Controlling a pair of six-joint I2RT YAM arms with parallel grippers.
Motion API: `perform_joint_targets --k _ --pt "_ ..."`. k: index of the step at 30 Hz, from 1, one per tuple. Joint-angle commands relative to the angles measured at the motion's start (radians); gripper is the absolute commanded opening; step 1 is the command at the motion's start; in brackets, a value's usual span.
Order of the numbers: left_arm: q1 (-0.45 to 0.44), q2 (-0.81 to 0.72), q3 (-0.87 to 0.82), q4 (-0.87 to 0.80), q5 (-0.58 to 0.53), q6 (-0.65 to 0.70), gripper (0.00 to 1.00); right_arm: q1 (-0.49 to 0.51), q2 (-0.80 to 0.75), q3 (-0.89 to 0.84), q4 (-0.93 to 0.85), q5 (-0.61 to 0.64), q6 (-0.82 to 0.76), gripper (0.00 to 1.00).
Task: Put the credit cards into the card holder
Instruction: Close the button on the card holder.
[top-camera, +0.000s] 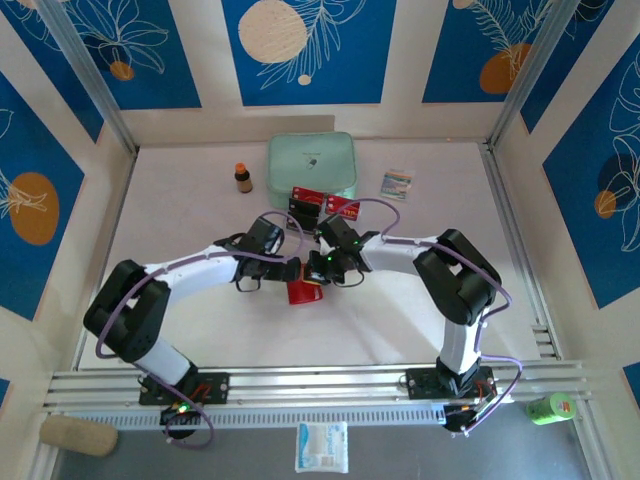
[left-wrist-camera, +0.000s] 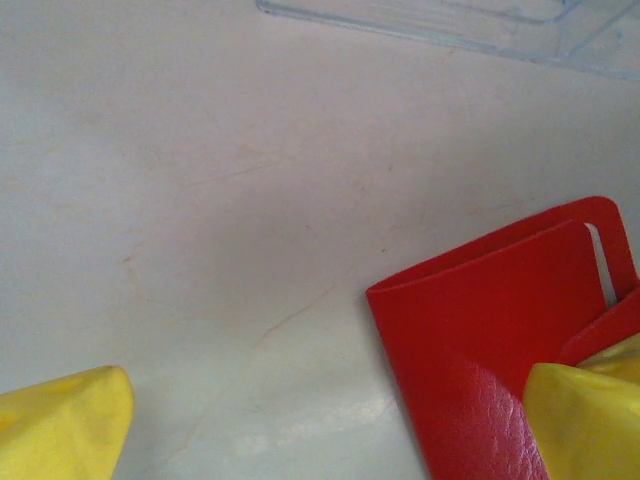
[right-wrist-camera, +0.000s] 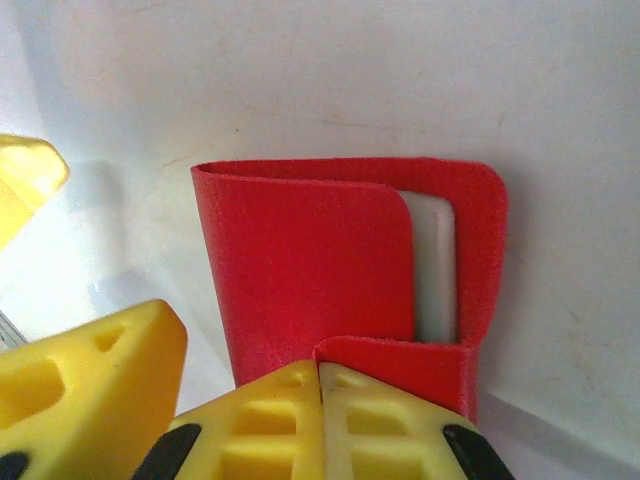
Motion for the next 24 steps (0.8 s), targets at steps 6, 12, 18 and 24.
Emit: perform_joint_targets --k 6,12,18,24 --pt "0.005 0.003 -0.005 -0.008 0.031 0.016 1.0 0.025 0.141 -0.105 -0.276 0.126 0.056 0.0" --pt "0.005 -0.007 -0.003 -0.012 0.031 0.006 1.0 0.024 0.091 -0.047 -0.302 0.129 0.036 0.0" --pt "0.005 -0.021 0.018 -0.034 0.024 0.007 1.0 0.024 0.037 0.043 -0.327 0.112 0.004 0.02" --pt "0.005 -0.038 0.032 -0.042 0.023 -0.008 1.0 0.021 0.049 0.155 -0.325 0.054 -0.032 0.06"
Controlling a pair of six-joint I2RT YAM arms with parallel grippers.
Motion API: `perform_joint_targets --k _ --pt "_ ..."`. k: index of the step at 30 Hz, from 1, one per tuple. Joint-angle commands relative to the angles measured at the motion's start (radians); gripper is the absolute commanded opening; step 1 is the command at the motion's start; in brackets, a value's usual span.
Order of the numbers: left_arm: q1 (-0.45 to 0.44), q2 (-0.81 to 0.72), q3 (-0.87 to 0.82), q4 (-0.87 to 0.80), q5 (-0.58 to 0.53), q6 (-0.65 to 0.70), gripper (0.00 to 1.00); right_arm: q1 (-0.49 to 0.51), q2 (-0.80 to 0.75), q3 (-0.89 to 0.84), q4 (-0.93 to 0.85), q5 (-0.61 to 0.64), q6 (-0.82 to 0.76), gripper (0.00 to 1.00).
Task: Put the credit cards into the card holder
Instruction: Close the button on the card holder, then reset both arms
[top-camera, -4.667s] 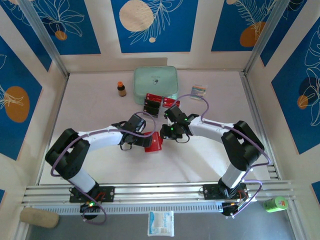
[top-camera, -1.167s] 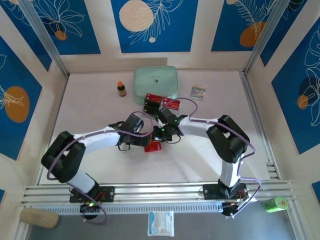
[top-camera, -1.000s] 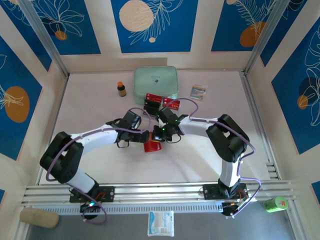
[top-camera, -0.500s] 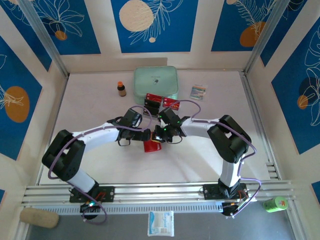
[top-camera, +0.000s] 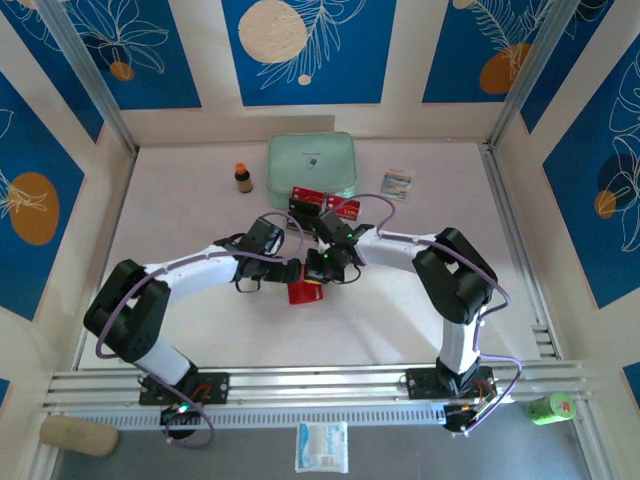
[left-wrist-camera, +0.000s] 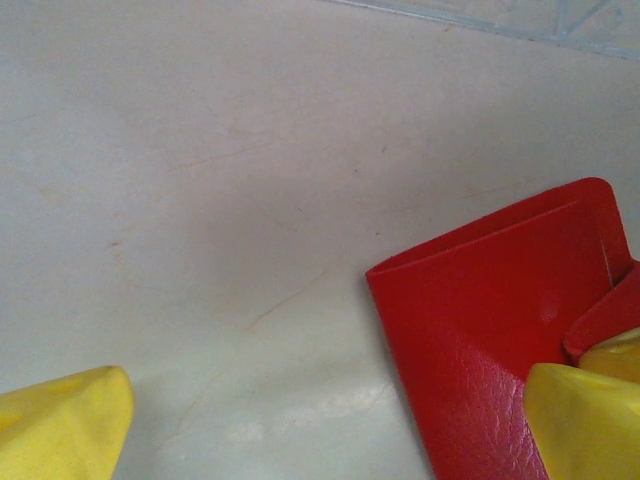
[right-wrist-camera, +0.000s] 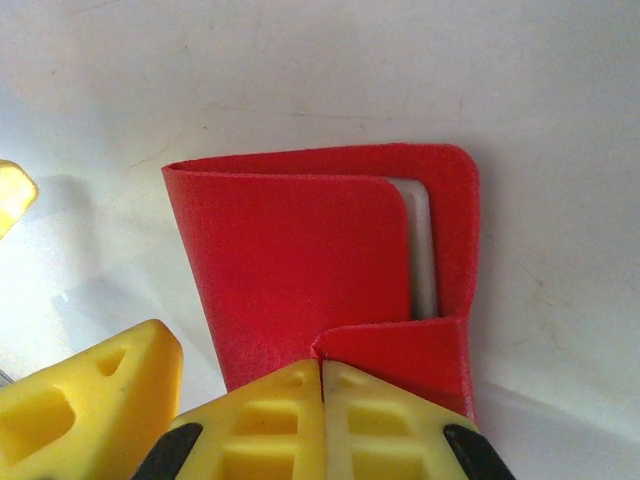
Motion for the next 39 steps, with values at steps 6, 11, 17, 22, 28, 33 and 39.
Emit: perform_joint_targets --k 6,11,17,22,28,33,39 --pt "0.006 -0.04 0.065 -0.034 0.017 -0.031 1.0 -0.001 0.017 0.085 -0.126 -0.04 -0.051 0.21" --pt "0.008 -0.049 0.105 -0.056 0.017 -0.041 1.0 -0.016 -0.041 0.086 -0.123 -0.059 -0.069 0.34" --pt "0.022 -0.094 0.143 -0.093 -0.003 -0.038 1.0 -0.04 -0.175 0.038 -0.139 -0.055 -0.088 0.5" --pt "0.055 -0.166 0.16 -0.133 -0.028 -0.013 1.0 -0.103 -0.365 -0.082 -0.165 -0.023 -0.089 0.74" --pt "0.101 -0.289 0.127 -0.143 -0.186 0.074 1.0 -0.262 -0.634 -0.2 -0.256 0.11 -0.144 1.0" --pt "0.155 -0.416 -0.033 0.054 -0.363 0.269 0.99 -0.452 -0.81 -0.253 -0.267 0.354 -0.215 0.99" --pt "0.268 -0.546 -0.296 0.451 -0.432 0.475 1.0 -0.696 -0.901 -0.391 -0.039 0.494 -0.305 0.99"
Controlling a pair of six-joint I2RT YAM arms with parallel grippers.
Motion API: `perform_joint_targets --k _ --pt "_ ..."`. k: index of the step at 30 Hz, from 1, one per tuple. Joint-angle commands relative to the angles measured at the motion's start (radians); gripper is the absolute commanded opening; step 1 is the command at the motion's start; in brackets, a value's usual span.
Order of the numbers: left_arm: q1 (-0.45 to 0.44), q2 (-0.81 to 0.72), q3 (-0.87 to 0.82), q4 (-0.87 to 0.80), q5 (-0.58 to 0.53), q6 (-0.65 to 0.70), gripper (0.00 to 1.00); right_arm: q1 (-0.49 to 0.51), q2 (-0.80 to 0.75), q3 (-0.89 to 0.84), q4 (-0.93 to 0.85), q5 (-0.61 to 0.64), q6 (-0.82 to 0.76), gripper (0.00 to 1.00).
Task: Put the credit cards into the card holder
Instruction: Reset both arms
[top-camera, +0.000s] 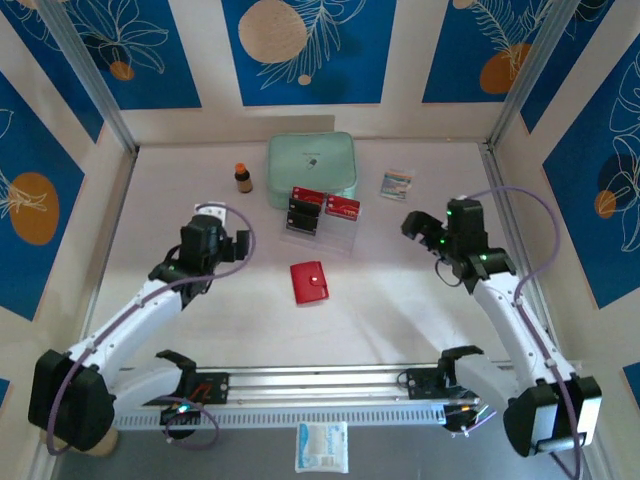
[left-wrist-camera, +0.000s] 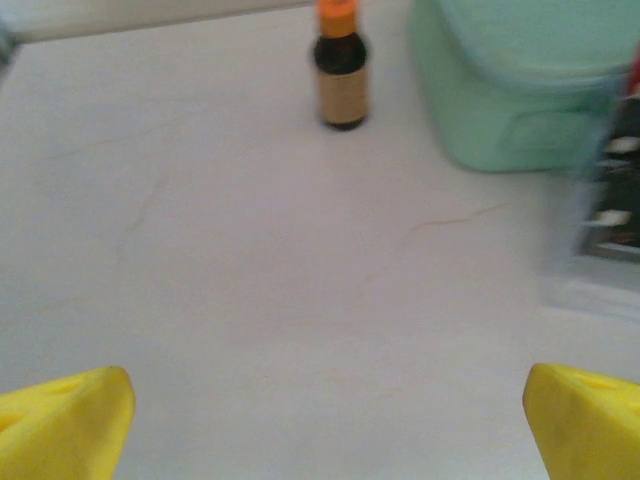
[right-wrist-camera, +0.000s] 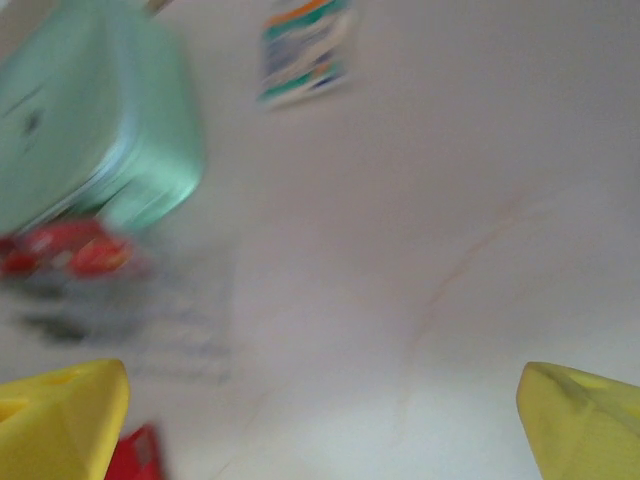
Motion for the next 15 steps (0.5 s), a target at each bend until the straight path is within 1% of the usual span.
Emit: perform_joint_targets --k 1,3,5,7,9,11,15 --pt "0.066 -0.024 -0.11 0.315 -0.072 0.16 1.0 -0.088 0.016 -0.052 0.128 0.102 -0.097 0.99" --pt "0.117 -0.002 -0.176 0.452 -0.044 0.177 1.0 -0.121 0.05 -0.08 0.195 0.116 -0.143 0.99" --pt "0.157 0.053 -0.226 0.564 -0.044 0.184 1.0 -0.13 0.097 -0.128 0.297 0.161 -0.202 0.99" --pt "0.193 0.119 -0.276 0.683 -0.013 0.179 0.99 -0.127 0.146 -0.171 0.393 0.208 -0.24 0.99" --pt "0.206 0.189 -0.32 0.819 0.0 0.175 0.99 -0.121 0.2 -0.212 0.503 0.224 -0.286 0.99" --pt "0.207 0.272 -0.339 0.938 0.018 0.194 1.0 -0.099 0.25 -0.261 0.655 0.237 -0.358 0.99" --pt "0.218 0.362 -0.315 1.013 0.026 0.203 0.99 -0.048 0.335 -0.355 0.967 0.215 -0.461 0.99"
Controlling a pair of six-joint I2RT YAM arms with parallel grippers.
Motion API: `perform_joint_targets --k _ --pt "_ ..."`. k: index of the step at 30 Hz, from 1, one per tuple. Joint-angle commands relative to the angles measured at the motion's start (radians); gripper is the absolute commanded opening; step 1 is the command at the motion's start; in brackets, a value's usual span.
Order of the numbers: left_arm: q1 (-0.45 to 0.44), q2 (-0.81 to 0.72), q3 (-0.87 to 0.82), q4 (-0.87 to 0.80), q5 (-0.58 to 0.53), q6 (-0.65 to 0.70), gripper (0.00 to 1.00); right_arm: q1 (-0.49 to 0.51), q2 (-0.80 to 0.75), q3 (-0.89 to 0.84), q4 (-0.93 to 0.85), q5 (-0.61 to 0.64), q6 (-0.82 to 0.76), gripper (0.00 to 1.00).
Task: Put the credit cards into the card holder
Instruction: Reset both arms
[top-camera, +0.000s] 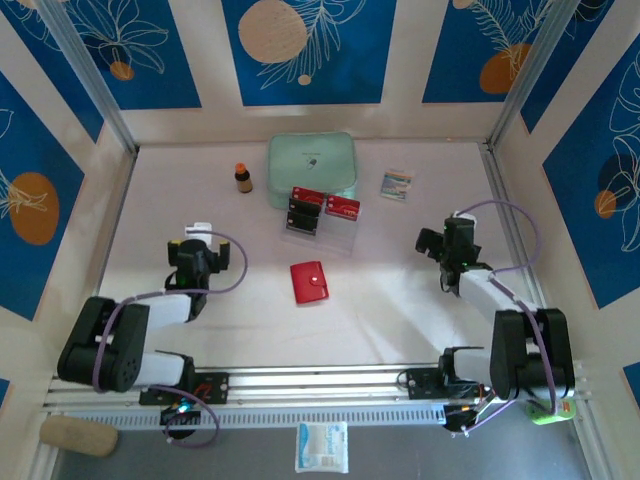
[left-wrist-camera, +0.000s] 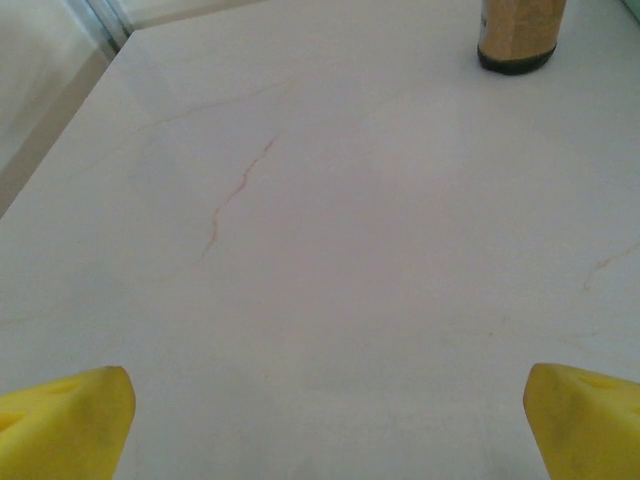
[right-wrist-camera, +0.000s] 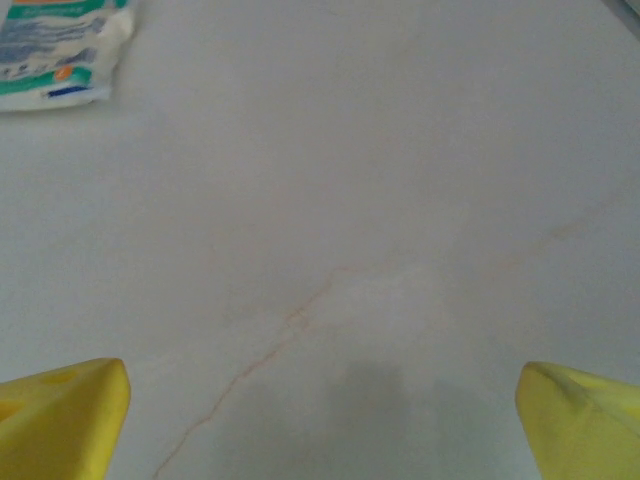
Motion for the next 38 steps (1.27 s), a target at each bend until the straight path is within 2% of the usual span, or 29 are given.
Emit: perform_joint_targets --k 1,3,5,8,9,10,11,14,18,21,38 --pt "0.02 0.058 0.023 0.218 0.038 0.029 1.0 0.041 0.049 -0.053 0.385 0.003 -0.157 0.99" --pt "0.032 0.098 0.026 0.251 0.053 0.016 1.0 0.051 0.071 -0.08 0.502 -0.061 -0.206 0.99" --pt "0.043 0.142 0.029 0.283 0.091 0.012 1.0 0.027 0.101 -0.119 0.619 -0.149 -0.185 0.99" --pt "0.052 0.206 0.036 0.336 0.144 0.032 1.0 0.005 0.238 -0.186 0.857 -0.217 -0.188 0.99" --pt "0.054 0.197 0.047 0.298 0.164 0.026 0.99 0.006 0.282 -0.193 0.957 -0.235 -0.192 0.99" --pt "0.064 0.196 0.055 0.278 0.185 0.019 0.99 0.001 0.265 -0.172 0.897 -0.279 -0.201 0.99" --pt "0.072 0.202 0.059 0.283 0.202 0.019 0.99 -0.003 0.233 -0.136 0.753 -0.314 -0.21 0.99" --pt "0.102 0.198 0.075 0.243 0.259 0.0 1.0 -0.04 0.254 -0.046 0.614 -0.38 -0.19 0.99" --pt "0.098 0.193 0.062 0.258 0.257 0.009 1.0 -0.004 0.254 -0.068 0.666 -0.289 -0.203 0.99" --pt "0.098 0.194 0.066 0.253 0.279 0.015 1.0 -0.022 0.255 -0.059 0.649 -0.333 -0.195 0.99" --pt "0.098 0.194 0.066 0.252 0.279 0.014 1.0 -0.022 0.249 -0.066 0.654 -0.344 -0.202 0.99"
